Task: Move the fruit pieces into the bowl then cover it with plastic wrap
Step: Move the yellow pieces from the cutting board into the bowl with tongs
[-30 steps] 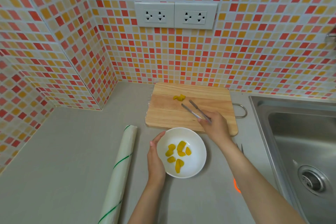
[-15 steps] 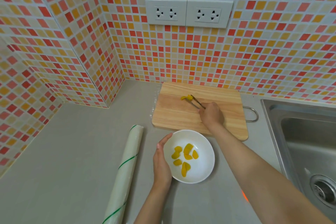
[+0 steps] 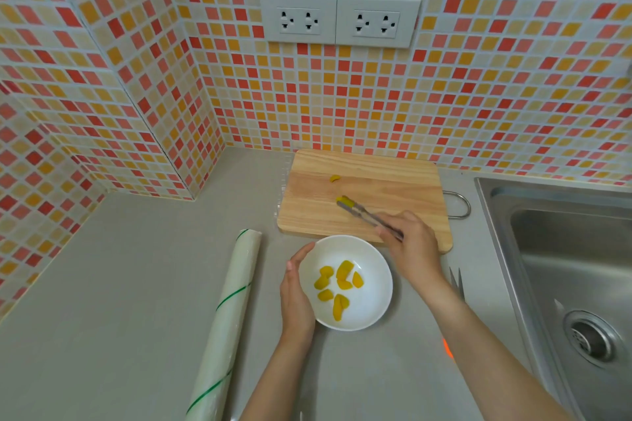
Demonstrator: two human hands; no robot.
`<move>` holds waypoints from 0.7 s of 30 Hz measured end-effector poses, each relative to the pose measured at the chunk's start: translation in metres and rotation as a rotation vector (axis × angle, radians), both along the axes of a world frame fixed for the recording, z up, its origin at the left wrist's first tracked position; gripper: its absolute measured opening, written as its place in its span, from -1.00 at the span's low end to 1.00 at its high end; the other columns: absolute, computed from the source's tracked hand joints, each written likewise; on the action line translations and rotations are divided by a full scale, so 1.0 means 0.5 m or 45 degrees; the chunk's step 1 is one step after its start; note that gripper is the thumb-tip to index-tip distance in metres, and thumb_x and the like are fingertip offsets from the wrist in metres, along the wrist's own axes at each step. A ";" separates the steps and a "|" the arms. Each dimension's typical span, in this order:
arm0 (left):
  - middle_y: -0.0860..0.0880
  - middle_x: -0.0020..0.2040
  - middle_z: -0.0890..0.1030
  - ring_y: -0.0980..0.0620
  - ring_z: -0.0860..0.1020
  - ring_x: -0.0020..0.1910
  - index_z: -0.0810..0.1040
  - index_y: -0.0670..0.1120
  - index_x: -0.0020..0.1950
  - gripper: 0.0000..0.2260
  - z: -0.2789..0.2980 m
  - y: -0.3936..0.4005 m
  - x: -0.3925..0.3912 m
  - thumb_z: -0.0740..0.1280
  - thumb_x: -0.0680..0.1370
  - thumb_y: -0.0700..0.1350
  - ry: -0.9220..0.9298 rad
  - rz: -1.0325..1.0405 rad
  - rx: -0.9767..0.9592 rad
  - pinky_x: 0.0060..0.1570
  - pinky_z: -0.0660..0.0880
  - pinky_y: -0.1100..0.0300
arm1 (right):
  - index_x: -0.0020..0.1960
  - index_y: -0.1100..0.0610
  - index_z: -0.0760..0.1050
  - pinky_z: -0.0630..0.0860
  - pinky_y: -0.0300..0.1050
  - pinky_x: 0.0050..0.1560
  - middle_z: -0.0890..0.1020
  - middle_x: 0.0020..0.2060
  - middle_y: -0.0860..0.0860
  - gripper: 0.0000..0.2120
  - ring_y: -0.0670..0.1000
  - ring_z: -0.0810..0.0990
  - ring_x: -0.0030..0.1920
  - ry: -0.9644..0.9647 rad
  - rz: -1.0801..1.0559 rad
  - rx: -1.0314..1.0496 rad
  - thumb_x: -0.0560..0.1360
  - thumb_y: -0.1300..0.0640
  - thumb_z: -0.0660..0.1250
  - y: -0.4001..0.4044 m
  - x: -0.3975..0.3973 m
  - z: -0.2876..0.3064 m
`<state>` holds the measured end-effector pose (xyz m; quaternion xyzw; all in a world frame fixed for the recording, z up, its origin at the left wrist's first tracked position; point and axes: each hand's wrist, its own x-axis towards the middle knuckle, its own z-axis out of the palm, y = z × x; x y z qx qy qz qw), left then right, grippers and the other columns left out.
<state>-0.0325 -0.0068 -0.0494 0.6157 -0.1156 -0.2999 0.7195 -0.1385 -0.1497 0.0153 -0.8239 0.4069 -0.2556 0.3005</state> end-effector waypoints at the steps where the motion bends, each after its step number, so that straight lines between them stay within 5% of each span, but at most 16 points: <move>1: 0.11 -0.01 0.69 0.16 0.62 0.01 0.59 0.02 0.11 -0.59 0.001 0.000 0.000 -0.06 0.65 0.00 -0.003 0.001 0.005 -0.12 0.52 0.37 | 0.14 0.07 0.60 0.30 -0.31 -0.29 0.46 -0.28 -0.01 -0.73 -0.02 0.50 -0.26 -0.037 0.044 0.013 0.46 0.21 0.36 0.021 -0.017 0.002; 4: 0.03 0.03 0.67 0.14 0.63 0.01 0.59 0.01 0.12 -0.59 0.002 0.000 0.001 -0.06 0.65 0.01 -0.018 -0.002 0.014 -0.10 0.53 0.35 | 0.16 0.02 0.59 0.32 -0.50 -0.26 0.39 -0.31 -0.15 -0.71 -0.21 0.46 -0.30 -0.061 0.144 0.040 0.45 0.20 0.38 0.076 -0.064 -0.005; 8: -0.08 0.11 0.64 0.00 0.59 0.10 0.56 -0.07 0.18 -0.58 0.006 0.001 -0.001 -0.08 0.65 0.00 -0.033 -0.022 0.003 0.06 0.51 0.16 | 0.20 0.04 0.56 0.35 -0.57 -0.21 0.41 -0.26 -0.14 -0.66 -0.21 0.51 -0.22 -0.070 0.195 0.115 0.44 0.21 0.39 0.105 -0.102 -0.019; 11: -0.10 0.12 0.64 -0.02 0.59 0.11 0.56 -0.07 0.18 -0.57 0.006 0.002 0.000 -0.08 0.66 0.00 -0.041 -0.018 0.010 0.10 0.50 0.10 | 0.22 0.00 0.54 0.36 -0.52 -0.20 0.40 -0.27 -0.15 -0.64 -0.20 0.50 -0.22 -0.074 0.160 0.085 0.44 0.19 0.40 0.091 -0.106 -0.017; 15: 0.03 0.04 0.66 0.16 0.62 0.01 0.59 0.05 0.10 -0.59 0.004 0.000 0.001 -0.07 0.66 -0.02 -0.056 -0.001 0.034 -0.10 0.51 0.38 | 0.24 0.11 0.53 0.44 -0.34 -0.11 0.44 -0.20 -0.02 -0.62 -0.09 0.53 -0.18 -0.067 0.086 0.090 0.43 0.19 0.40 0.040 -0.076 -0.016; 21: 0.12 -0.01 0.69 0.18 0.62 0.01 0.59 0.03 0.11 -0.59 0.003 0.002 -0.002 -0.07 0.65 -0.01 -0.019 0.005 0.008 -0.09 0.51 0.37 | 0.28 0.04 0.49 0.38 -0.14 -0.14 0.53 0.00 0.16 -0.65 0.15 0.53 0.05 0.309 -0.015 0.087 0.49 0.06 0.31 -0.073 0.045 -0.030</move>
